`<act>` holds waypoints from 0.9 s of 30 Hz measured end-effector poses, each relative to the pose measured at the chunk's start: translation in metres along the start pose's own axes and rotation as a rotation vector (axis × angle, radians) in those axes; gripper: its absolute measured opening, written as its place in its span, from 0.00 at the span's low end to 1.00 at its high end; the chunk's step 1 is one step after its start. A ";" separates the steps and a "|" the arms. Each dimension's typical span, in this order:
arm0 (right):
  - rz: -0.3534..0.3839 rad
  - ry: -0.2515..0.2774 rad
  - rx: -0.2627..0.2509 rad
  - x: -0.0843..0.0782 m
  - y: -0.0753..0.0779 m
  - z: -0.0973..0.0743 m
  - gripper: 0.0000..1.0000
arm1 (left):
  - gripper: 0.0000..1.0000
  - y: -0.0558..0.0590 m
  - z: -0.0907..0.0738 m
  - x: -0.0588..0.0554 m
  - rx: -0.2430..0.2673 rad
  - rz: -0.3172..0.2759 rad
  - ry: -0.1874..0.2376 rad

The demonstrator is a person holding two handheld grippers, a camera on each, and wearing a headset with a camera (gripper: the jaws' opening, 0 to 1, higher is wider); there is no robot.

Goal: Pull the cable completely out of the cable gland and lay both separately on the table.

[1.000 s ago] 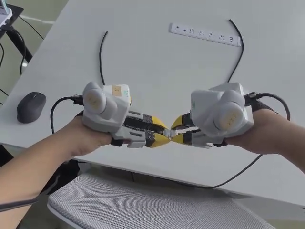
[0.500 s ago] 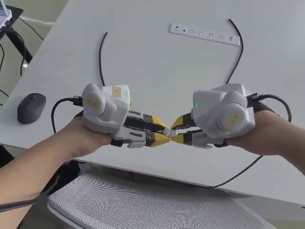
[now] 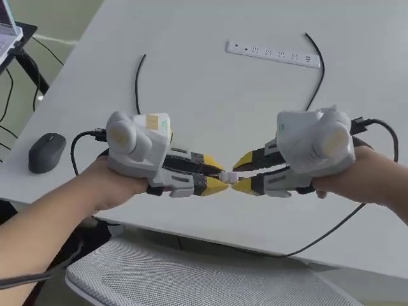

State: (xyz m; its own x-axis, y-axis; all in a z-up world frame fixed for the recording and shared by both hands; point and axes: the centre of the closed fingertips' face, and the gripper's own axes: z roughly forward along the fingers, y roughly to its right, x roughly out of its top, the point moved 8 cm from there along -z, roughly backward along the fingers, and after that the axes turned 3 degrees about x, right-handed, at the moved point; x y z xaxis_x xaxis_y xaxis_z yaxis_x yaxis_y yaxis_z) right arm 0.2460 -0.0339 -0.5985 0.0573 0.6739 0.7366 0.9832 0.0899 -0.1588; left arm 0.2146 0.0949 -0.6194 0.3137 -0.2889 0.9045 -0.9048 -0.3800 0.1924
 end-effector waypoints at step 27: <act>0.596 0.352 0.451 -0.019 0.017 0.002 0.09 | 0.15 0.005 0.002 0.011 -0.021 0.060 0.011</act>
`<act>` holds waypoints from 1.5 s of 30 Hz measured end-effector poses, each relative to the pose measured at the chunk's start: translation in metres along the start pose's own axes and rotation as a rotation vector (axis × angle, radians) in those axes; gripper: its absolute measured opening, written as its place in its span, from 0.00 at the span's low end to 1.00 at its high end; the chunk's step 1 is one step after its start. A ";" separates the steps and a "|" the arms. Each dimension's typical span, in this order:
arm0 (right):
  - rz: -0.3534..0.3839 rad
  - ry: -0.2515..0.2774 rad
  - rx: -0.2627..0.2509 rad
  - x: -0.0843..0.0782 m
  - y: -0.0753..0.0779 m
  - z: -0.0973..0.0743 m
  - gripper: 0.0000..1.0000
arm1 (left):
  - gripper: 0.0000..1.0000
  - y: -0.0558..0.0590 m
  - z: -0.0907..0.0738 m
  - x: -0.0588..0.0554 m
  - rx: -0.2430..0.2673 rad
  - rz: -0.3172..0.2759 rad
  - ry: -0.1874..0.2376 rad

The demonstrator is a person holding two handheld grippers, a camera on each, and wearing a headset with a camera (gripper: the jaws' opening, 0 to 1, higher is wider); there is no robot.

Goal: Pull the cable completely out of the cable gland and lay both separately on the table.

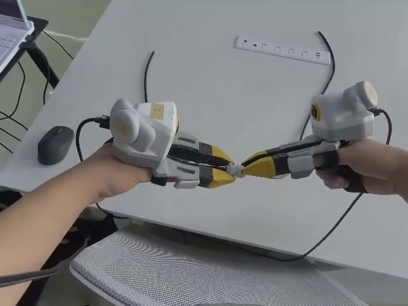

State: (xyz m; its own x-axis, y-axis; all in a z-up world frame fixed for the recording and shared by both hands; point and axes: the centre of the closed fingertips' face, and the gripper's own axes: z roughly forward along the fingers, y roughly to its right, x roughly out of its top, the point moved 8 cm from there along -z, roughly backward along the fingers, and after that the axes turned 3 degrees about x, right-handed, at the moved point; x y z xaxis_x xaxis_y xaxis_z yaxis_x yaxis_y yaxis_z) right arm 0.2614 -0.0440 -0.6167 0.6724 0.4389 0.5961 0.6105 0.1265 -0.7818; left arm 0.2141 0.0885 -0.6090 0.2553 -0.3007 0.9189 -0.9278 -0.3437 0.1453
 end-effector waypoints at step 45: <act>-0.924 -0.273 -0.451 -0.004 -0.036 0.012 0.07 | 0.15 -0.006 -0.001 -0.002 -0.026 -0.184 0.024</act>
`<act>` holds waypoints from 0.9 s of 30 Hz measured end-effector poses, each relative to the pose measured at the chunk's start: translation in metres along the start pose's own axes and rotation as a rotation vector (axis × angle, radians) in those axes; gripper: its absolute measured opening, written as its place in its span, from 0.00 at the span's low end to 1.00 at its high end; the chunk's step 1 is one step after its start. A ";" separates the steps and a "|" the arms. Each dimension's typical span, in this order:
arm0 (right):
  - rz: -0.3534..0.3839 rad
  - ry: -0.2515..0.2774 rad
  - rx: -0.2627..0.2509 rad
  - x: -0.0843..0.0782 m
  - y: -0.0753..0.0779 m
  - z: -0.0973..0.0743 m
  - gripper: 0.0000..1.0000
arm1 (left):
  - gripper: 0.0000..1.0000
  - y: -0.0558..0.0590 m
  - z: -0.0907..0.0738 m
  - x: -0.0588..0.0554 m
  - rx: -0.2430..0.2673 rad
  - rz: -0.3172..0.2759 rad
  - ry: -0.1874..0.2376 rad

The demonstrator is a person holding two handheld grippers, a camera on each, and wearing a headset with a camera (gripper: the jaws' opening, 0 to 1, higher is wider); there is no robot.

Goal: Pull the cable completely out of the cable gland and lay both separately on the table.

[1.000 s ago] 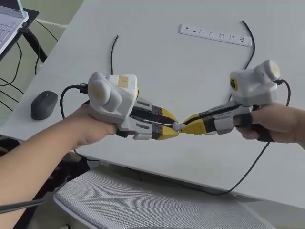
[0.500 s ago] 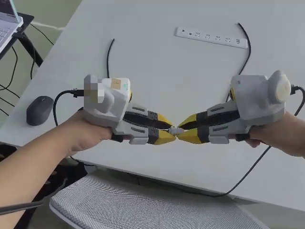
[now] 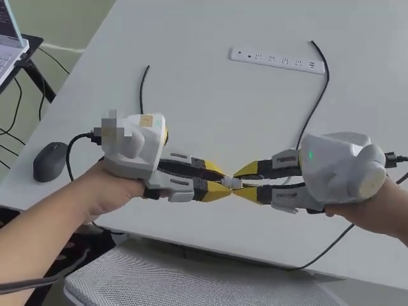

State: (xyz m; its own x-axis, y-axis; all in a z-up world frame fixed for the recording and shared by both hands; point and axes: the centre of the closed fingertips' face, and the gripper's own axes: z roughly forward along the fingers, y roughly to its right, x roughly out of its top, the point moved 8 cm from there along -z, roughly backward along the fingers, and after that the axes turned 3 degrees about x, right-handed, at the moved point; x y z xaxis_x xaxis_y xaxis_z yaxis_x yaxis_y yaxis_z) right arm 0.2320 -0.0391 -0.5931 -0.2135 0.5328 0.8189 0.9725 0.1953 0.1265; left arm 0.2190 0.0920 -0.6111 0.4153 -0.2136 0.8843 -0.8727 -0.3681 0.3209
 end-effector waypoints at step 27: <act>0.797 0.288 0.360 -0.018 0.028 -0.013 0.17 | 0.15 0.006 -0.003 0.008 0.004 0.110 0.026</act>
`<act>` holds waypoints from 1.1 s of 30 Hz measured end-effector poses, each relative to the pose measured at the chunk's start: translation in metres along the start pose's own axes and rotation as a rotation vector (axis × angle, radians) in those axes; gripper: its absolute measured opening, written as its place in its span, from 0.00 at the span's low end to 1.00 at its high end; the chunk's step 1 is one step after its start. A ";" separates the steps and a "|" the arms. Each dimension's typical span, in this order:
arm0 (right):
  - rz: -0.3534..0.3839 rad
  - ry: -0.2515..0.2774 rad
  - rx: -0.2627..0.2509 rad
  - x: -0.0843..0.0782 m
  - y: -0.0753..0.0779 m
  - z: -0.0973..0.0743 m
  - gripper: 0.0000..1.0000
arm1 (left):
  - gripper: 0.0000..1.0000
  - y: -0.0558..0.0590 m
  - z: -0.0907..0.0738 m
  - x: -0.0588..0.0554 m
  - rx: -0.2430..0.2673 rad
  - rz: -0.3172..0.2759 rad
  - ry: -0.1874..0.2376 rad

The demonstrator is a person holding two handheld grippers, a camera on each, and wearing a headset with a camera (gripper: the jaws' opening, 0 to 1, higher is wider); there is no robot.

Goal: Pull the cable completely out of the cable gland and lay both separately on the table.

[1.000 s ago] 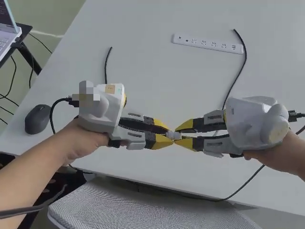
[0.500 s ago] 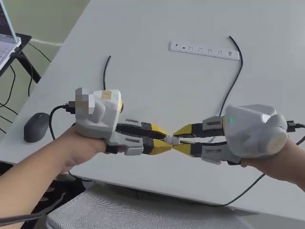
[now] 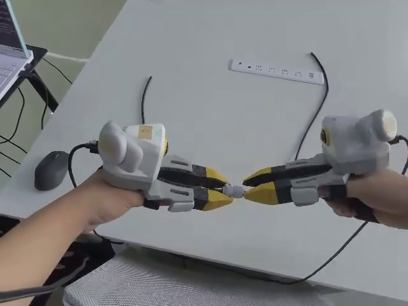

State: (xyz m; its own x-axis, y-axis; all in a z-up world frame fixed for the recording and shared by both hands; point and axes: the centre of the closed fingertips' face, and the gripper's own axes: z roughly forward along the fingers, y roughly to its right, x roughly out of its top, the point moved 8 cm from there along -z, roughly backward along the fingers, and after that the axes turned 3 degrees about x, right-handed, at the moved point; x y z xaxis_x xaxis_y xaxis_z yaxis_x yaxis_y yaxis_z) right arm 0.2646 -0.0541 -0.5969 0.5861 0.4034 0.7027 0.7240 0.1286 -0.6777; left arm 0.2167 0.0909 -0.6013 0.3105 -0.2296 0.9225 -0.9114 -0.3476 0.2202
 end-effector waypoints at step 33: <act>-0.432 -0.194 -0.102 0.003 -0.019 0.017 0.07 | 0.15 0.002 -0.002 0.000 0.001 -0.080 -0.015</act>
State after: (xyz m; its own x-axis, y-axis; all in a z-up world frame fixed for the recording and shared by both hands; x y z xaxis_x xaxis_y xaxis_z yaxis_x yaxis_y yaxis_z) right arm 0.2469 -0.0403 -0.5856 0.1524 0.4959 0.8549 0.9238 0.2359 -0.3015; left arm 0.2145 0.0922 -0.6003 0.3867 -0.2147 0.8969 -0.8831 -0.3663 0.2931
